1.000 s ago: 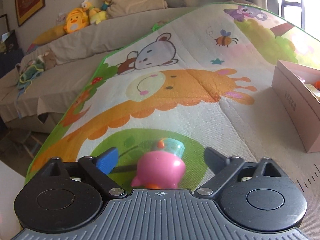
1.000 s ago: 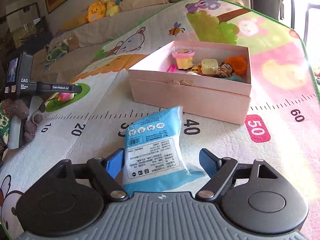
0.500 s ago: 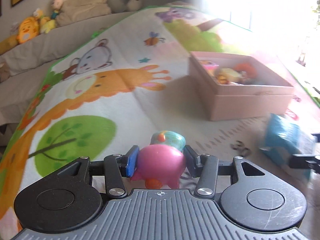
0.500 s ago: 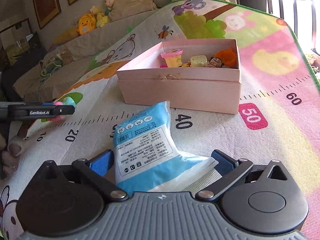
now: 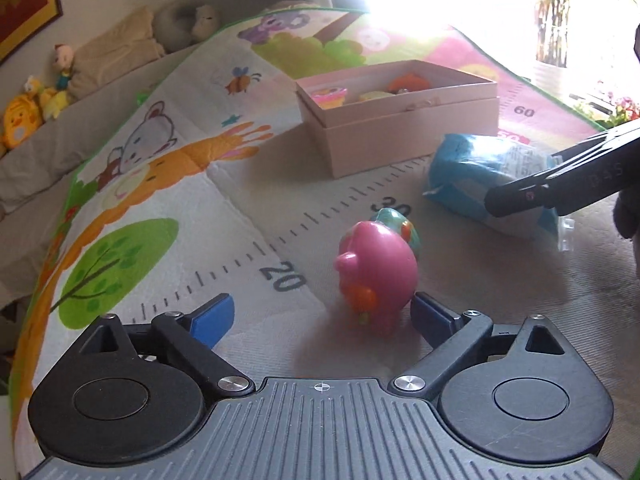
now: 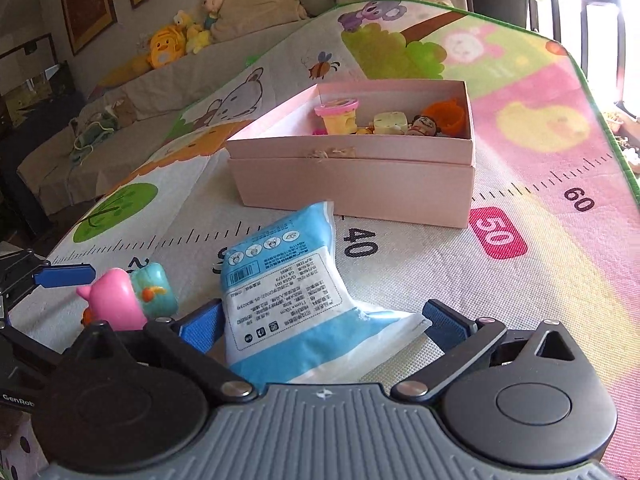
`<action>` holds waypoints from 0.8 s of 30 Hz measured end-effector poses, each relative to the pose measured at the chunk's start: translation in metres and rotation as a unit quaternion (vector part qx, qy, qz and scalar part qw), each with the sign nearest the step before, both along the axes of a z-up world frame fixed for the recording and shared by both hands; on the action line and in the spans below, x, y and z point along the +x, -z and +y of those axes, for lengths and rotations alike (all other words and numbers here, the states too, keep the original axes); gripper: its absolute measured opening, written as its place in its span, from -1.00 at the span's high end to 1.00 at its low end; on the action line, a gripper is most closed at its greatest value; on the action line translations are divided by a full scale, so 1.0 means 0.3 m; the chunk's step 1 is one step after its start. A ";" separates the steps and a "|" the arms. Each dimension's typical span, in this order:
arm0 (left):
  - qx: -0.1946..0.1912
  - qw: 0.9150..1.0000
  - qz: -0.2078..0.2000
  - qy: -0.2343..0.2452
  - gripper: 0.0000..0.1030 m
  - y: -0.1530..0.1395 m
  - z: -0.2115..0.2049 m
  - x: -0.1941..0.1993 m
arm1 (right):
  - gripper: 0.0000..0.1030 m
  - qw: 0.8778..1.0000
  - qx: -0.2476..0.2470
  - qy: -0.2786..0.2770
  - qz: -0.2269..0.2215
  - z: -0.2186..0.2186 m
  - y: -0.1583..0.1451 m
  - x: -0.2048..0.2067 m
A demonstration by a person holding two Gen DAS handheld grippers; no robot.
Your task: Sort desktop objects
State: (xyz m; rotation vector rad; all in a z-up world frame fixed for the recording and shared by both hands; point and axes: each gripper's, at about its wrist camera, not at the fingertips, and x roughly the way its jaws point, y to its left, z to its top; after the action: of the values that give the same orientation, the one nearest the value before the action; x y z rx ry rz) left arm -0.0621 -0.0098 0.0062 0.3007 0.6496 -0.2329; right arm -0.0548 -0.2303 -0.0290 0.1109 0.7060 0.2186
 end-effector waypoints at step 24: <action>-0.040 0.994 0.022 -0.096 -1.00 0.002 0.101 0.039 | -1.00 0.989 -0.083 -0.068 -0.106 0.101 -0.149 -0.155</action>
State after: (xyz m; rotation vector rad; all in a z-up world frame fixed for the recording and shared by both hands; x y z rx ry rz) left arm -0.0503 0.0206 0.0056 0.1559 0.7058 -0.0803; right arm -0.1013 -0.2000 0.0156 -0.1185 0.5179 0.2956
